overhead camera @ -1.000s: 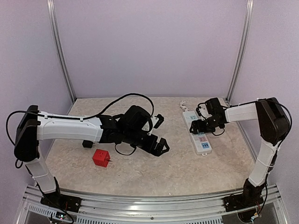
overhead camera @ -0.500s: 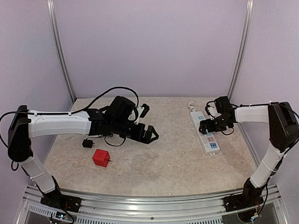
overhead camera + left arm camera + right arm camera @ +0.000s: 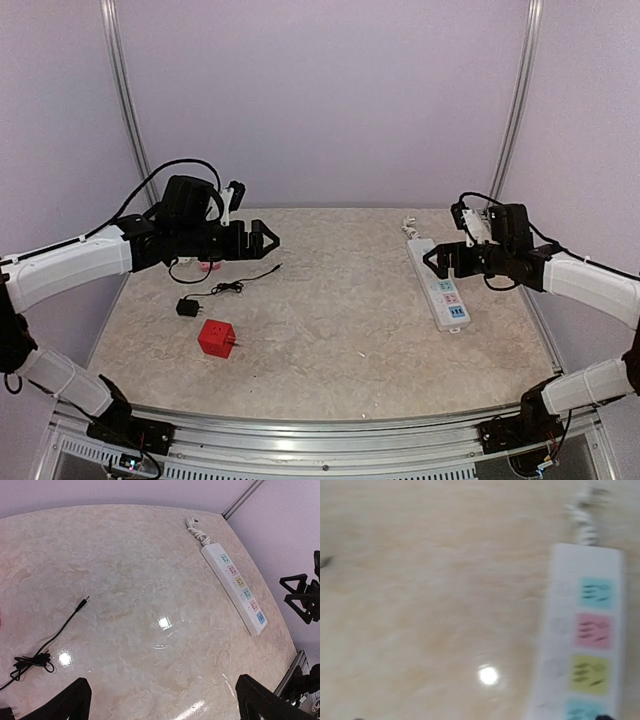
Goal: Pull the plug off the socket
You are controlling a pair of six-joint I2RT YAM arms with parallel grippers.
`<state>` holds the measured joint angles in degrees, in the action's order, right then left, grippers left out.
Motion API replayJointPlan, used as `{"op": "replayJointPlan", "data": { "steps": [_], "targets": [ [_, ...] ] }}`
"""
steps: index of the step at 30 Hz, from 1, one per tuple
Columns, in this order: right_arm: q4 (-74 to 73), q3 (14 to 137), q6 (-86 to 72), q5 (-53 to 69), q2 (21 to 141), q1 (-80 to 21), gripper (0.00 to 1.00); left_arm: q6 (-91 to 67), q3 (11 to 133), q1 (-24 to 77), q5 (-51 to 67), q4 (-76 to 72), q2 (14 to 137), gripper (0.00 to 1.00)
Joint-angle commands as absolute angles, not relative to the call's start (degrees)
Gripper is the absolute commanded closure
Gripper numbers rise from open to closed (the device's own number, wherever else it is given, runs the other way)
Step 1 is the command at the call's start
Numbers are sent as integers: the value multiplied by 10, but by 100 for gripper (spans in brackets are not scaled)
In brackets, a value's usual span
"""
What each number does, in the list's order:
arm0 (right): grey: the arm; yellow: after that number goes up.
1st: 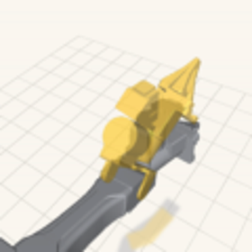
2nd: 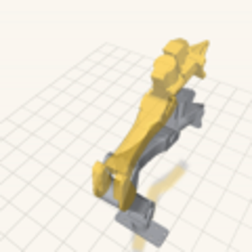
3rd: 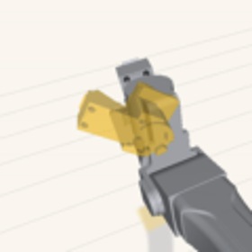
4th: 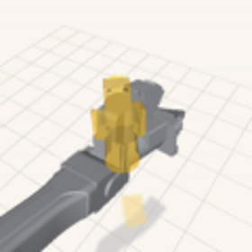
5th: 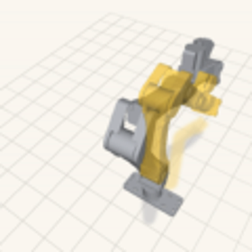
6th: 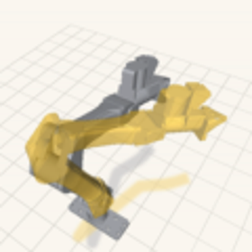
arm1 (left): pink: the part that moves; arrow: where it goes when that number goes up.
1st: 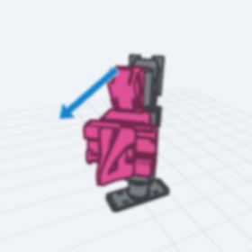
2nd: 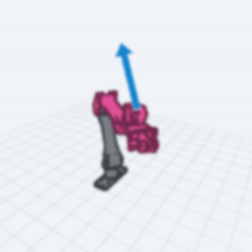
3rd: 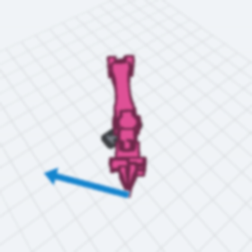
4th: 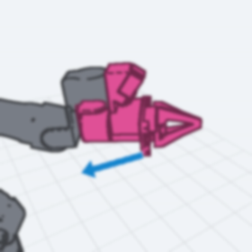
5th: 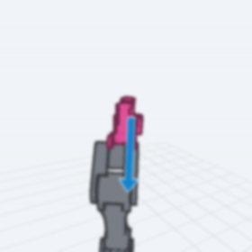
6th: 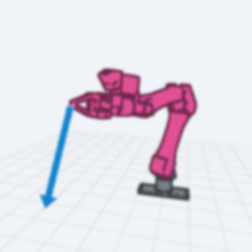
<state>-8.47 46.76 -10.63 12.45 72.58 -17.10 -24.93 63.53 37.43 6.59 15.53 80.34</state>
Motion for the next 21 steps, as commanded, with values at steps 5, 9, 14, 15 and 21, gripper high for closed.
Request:
{"op": "replayJointPlan", "data": {
  "steps": [5, 9, 14, 15, 21],
  "targets": [
    [31, 338, -176, 177, 640, -243, 0, -292, 515, 348, 59, 162, 744, 1],
    [71, 303, -196, 169, 637, -292, 0, -322, 470, 353, 62, 143, 746, 1],
    [111, 286, -210, 154, 663, -335, 0, -332, 450, 365, 48, 126, 752, 1],
    [117, 286, -212, 152, 669, -342, 0, -332, 452, 367, 46, 126, 757, 1],
    [143, 292, -217, 151, 703, -368, 1, -323, 479, 395, 16, 134, 788, 1]
  ]
}}
